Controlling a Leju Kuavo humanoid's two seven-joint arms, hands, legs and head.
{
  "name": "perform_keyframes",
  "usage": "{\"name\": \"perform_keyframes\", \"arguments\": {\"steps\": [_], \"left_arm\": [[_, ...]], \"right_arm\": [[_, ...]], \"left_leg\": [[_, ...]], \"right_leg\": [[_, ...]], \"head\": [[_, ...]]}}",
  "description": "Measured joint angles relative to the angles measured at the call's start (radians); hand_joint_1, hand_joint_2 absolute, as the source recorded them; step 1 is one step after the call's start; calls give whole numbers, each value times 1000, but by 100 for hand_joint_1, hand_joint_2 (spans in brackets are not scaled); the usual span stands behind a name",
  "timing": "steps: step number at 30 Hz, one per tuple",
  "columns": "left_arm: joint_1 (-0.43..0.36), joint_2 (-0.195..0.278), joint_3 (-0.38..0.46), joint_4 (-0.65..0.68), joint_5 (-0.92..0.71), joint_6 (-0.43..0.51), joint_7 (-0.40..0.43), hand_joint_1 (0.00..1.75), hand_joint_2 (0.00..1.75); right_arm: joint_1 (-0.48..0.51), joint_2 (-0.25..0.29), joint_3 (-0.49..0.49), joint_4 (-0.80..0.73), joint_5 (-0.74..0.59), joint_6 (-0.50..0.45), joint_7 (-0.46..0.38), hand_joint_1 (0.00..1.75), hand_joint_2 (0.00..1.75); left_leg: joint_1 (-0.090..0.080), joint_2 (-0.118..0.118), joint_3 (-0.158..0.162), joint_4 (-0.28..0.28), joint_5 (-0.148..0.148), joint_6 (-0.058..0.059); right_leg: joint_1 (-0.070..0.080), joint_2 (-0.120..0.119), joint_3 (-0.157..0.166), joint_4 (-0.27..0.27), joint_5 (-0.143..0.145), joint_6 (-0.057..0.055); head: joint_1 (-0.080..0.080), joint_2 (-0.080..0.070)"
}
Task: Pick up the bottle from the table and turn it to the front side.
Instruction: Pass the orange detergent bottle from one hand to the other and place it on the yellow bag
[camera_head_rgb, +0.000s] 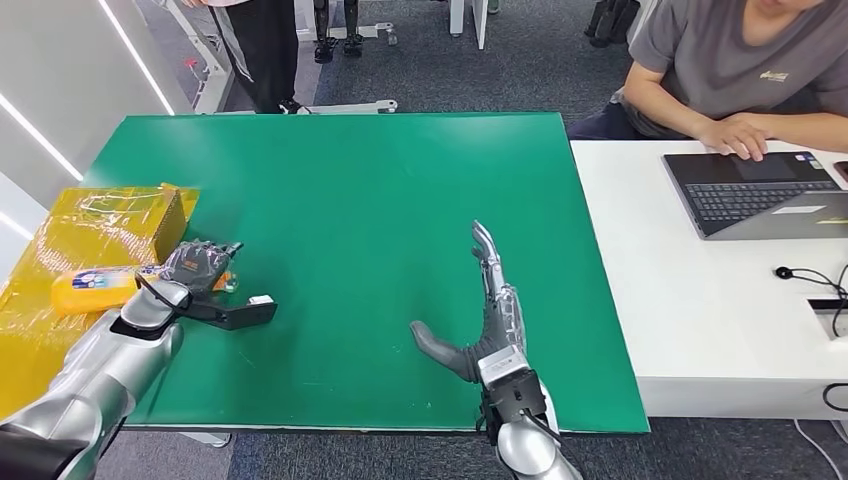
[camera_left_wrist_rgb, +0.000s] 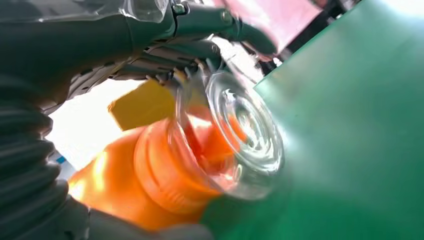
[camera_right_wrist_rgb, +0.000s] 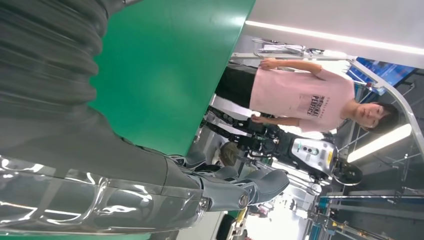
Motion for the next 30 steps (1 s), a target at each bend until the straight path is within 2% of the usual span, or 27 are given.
{"name": "perform_keyframes", "arguments": {"steps": [12,15,18,21,25,27,30], "left_arm": [[4,12,0,13,12,5,10,0,175],[22,19,2,12,39,78,25,0,175],[60,28,26,-12,82,237,36,0,175],[119,35,87,-101,103,358,46,0,175],[214,36,205,-283,58,377,26,0,175],[270,29,300,-401,40,378,-29,0,175],[339,4,459,-568,61,379,-171,0,175]], "right_arm": [[1,2,-1,0,6,9,5,0,175],[9,4,-4,-6,25,21,17,0,175],[26,8,-13,-24,49,37,30,0,175],[41,12,-25,-47,66,49,41,0,175],[51,16,-31,-67,76,57,50,0,175],[55,17,-33,-74,78,60,53,0,175],[58,19,-33,-79,80,61,55,0,175]], "left_leg": [[0,0,0,0,0,0],[0,0,0,0,0,0],[0,0,0,0,0,0],[0,0,0,0,0,0],[0,1,0,0,0,0],[0,2,0,0,0,0],[0,2,0,0,0,0]], "right_leg": [[0,0,0,0,0,0],[0,0,0,0,0,0],[0,0,0,0,0,0],[0,0,0,0,0,0],[0,1,0,0,0,0],[0,2,-1,0,0,0],[0,2,-1,0,0,0]], "head": [[0,0],[0,0],[0,0],[0,0],[0,0],[0,0],[0,0]]}}
